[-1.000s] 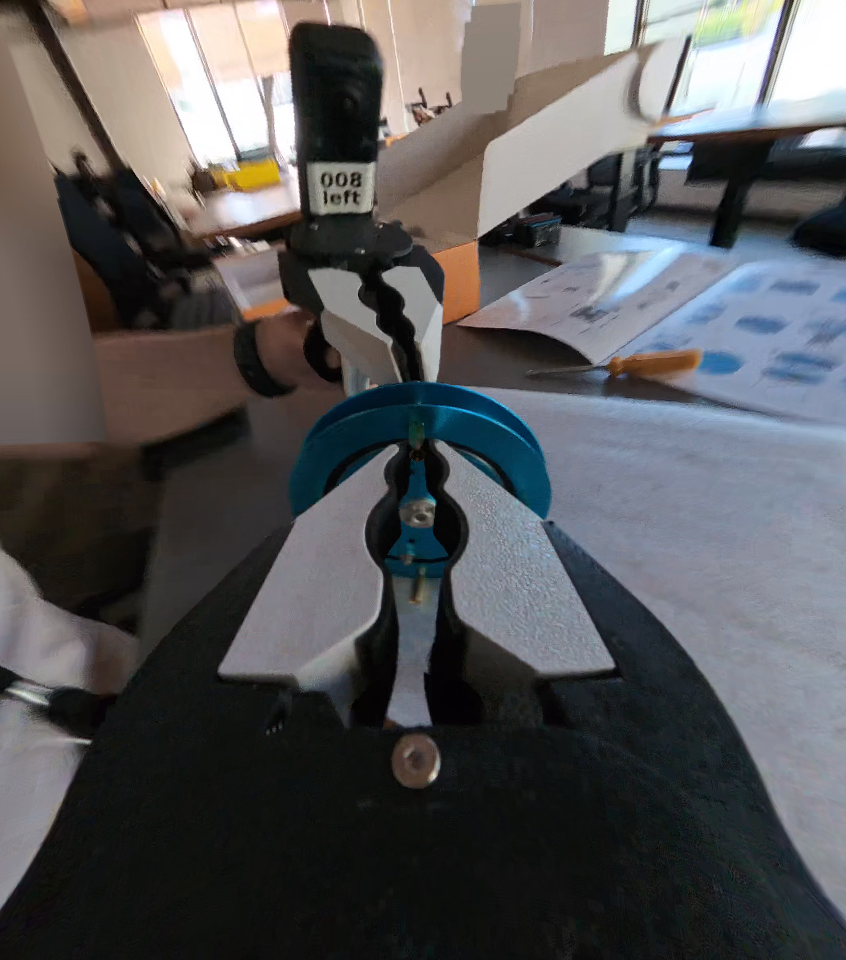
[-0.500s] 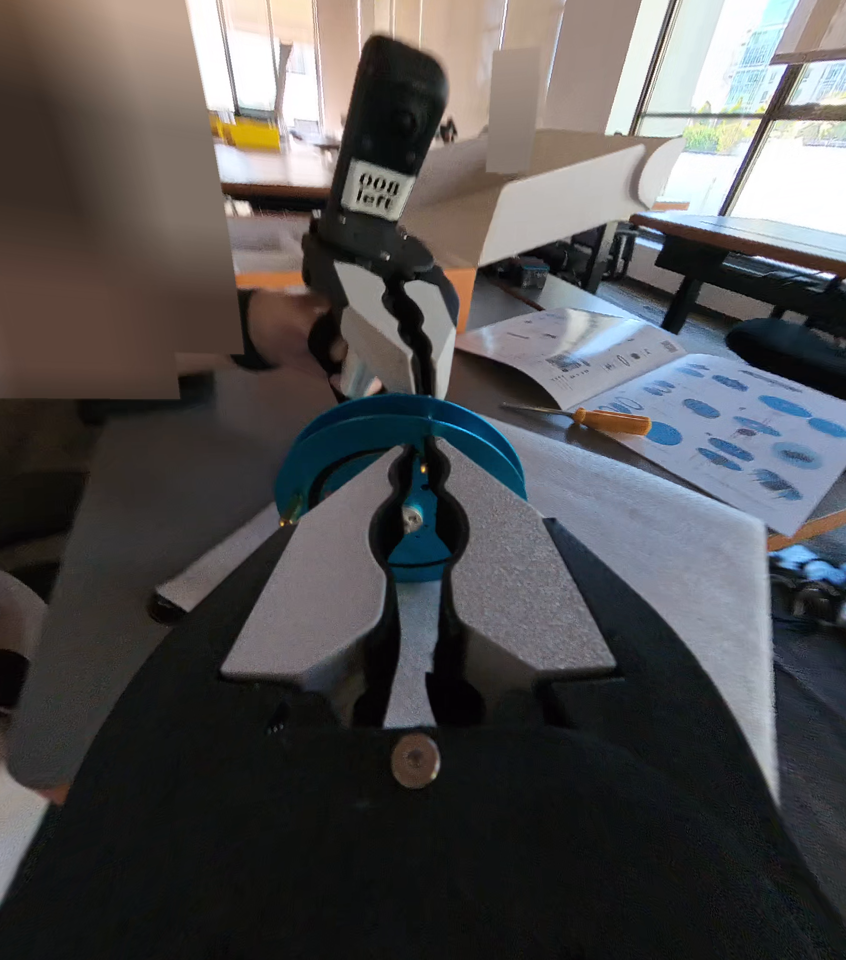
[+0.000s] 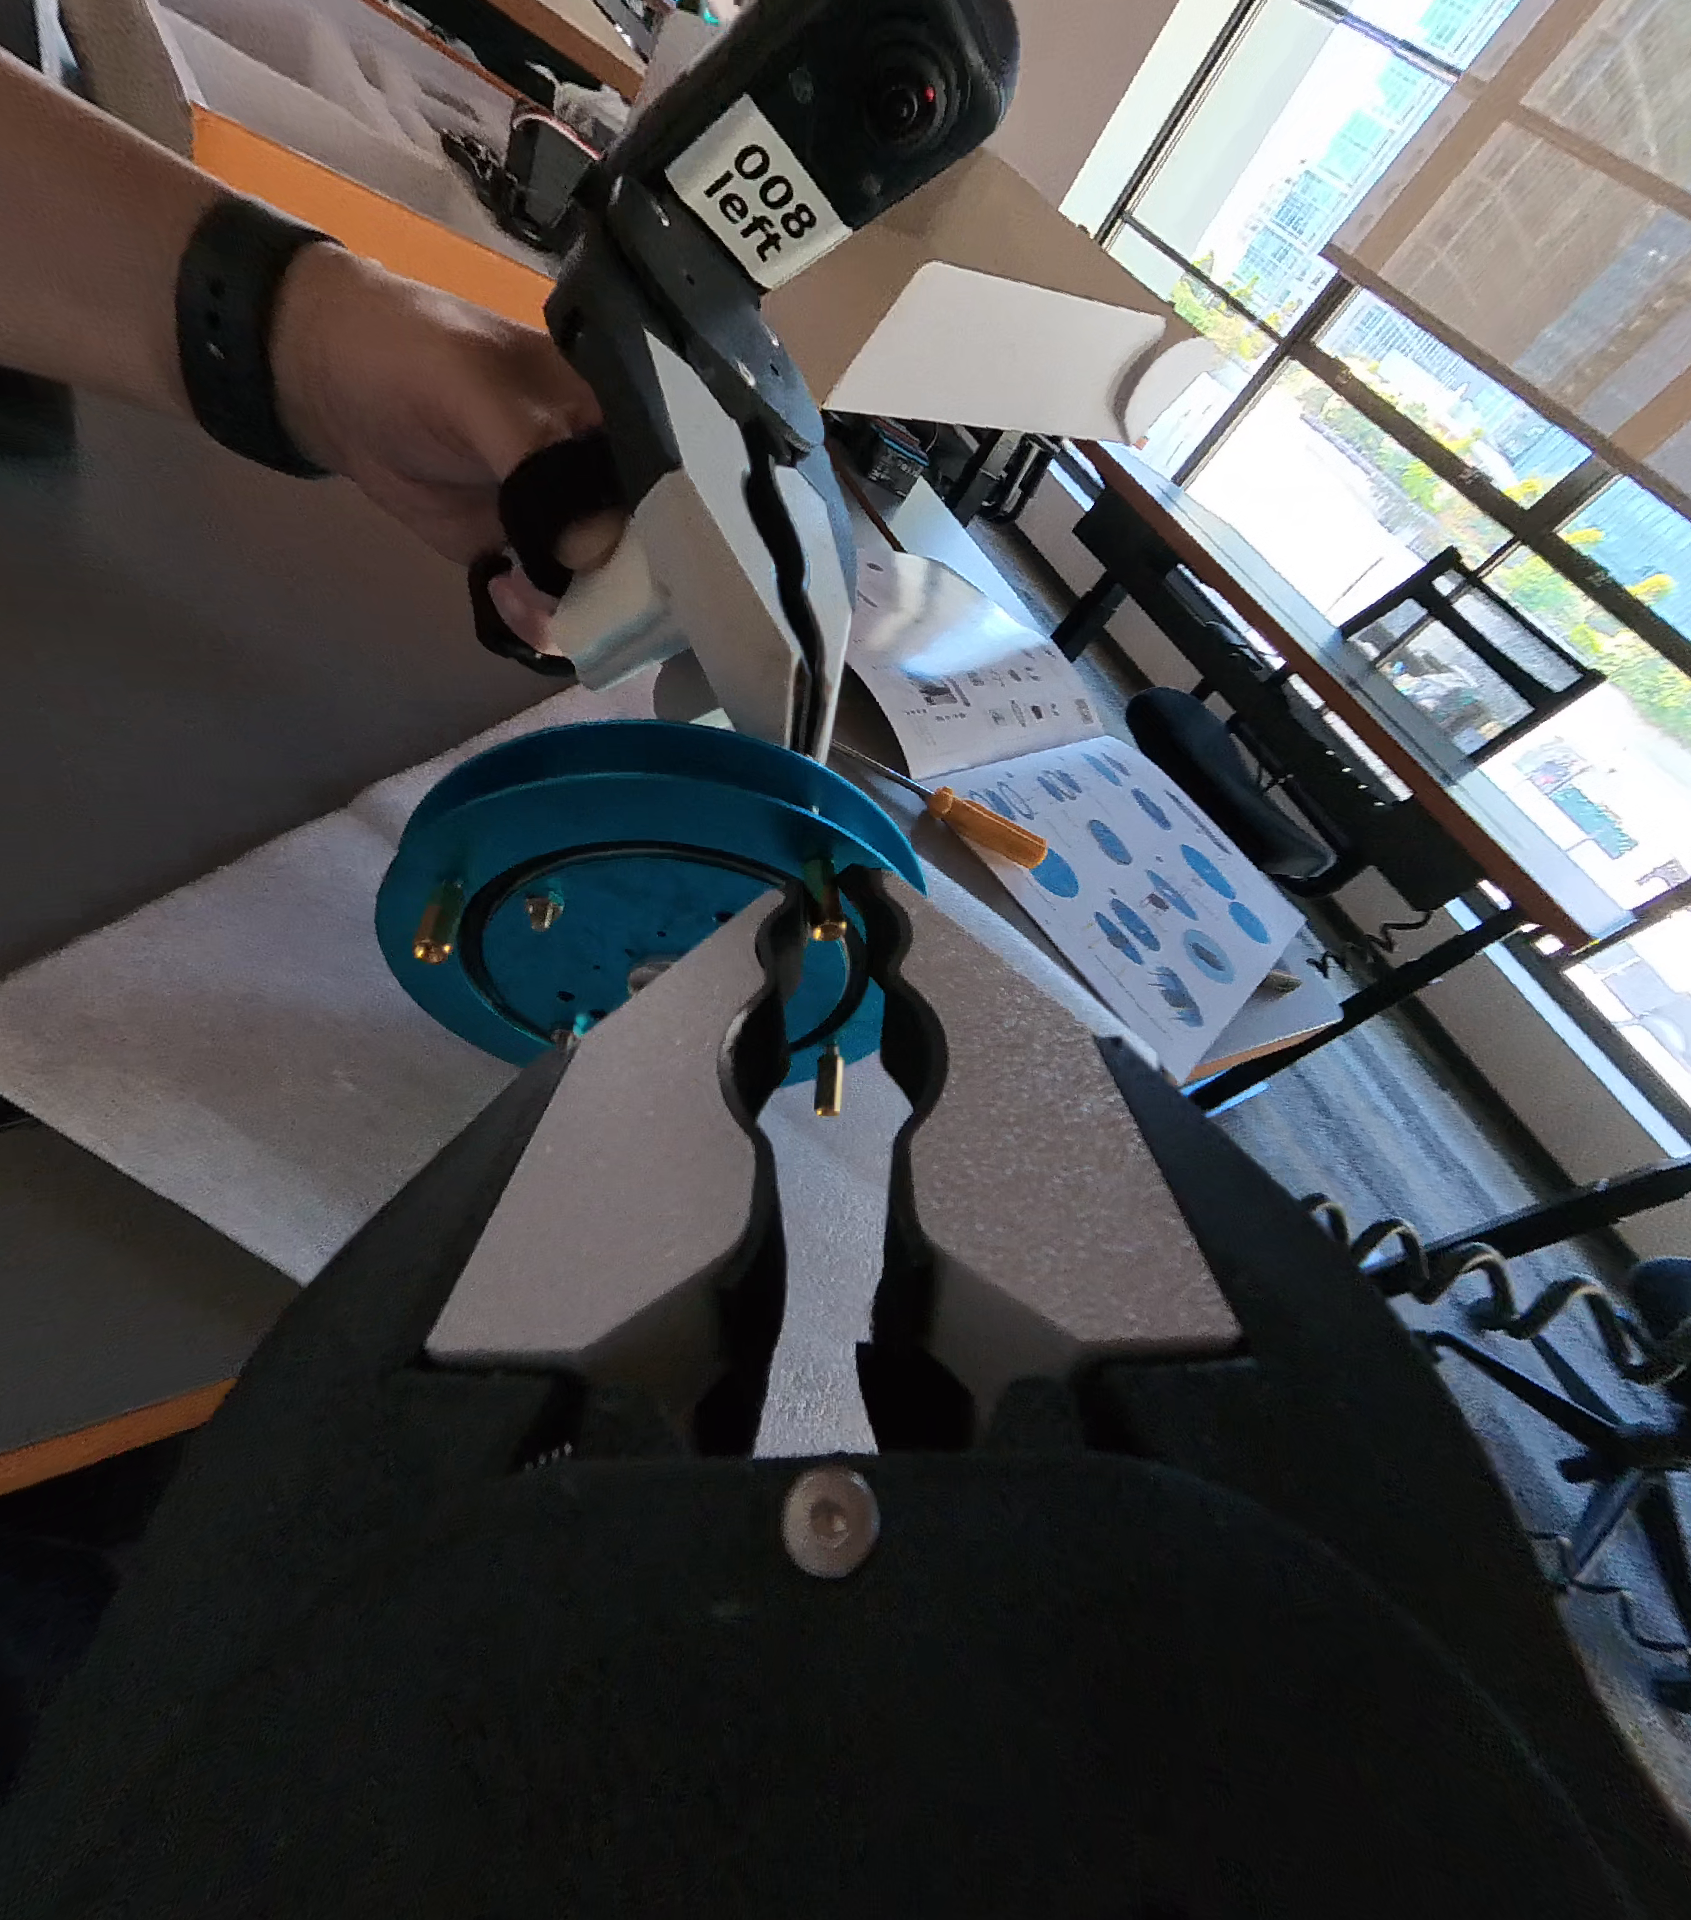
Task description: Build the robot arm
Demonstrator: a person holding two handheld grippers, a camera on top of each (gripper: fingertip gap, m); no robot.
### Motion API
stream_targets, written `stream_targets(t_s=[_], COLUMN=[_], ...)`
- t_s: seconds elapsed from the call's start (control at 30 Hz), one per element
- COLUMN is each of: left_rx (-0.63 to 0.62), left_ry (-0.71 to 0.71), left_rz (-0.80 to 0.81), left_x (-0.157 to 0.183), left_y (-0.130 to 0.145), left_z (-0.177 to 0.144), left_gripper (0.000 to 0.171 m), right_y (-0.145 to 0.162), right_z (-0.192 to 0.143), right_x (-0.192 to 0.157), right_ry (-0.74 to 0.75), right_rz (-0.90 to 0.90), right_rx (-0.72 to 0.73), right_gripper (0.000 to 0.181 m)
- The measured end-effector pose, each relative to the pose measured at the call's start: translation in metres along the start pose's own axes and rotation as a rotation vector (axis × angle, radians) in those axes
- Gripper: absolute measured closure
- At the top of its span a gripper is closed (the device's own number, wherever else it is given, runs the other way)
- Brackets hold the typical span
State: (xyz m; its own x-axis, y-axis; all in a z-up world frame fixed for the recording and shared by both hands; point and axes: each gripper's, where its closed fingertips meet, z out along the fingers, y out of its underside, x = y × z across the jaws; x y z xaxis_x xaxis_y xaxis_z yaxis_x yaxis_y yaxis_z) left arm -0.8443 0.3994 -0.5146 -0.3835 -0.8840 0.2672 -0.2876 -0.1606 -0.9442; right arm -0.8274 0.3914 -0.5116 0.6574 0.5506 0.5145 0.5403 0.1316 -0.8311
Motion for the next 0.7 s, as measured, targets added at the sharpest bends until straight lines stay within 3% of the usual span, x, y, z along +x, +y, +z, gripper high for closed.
stream_targets(t_s=[0.27, 0.43, 0.53, 0.7], left_rx=[-0.001, -0.006, -0.016, -0.032], left_ry=[0.001, -0.003, -0.017, -0.009], left_rz=[0.003, 0.019, 0.047, 0.072], left_x=[0.0002, 0.0011, 0.0013, 0.0038], left_y=[0.0000, -0.0004, -0.0003, 0.0029], left_z=[0.0003, 0.0005, 0.0000, 0.0015], left_gripper=[0.168, 0.168, 0.169, 0.171], right_y=[0.0001, 0.0004, -0.0001, -0.0009], right_z=[-0.0005, -0.0011, -0.0009, -0.0012], right_x=[-0.0008, -0.0031, -0.0045, -0.0052], right_ry=[0.107, 0.064, -0.039, -0.329], right_rz=[-0.198, -0.156, 0.099, 0.844], right_rx=[-0.053, -0.082, -0.075, 0.032], right_gripper=[0.175, 0.177, 0.177, 0.177])
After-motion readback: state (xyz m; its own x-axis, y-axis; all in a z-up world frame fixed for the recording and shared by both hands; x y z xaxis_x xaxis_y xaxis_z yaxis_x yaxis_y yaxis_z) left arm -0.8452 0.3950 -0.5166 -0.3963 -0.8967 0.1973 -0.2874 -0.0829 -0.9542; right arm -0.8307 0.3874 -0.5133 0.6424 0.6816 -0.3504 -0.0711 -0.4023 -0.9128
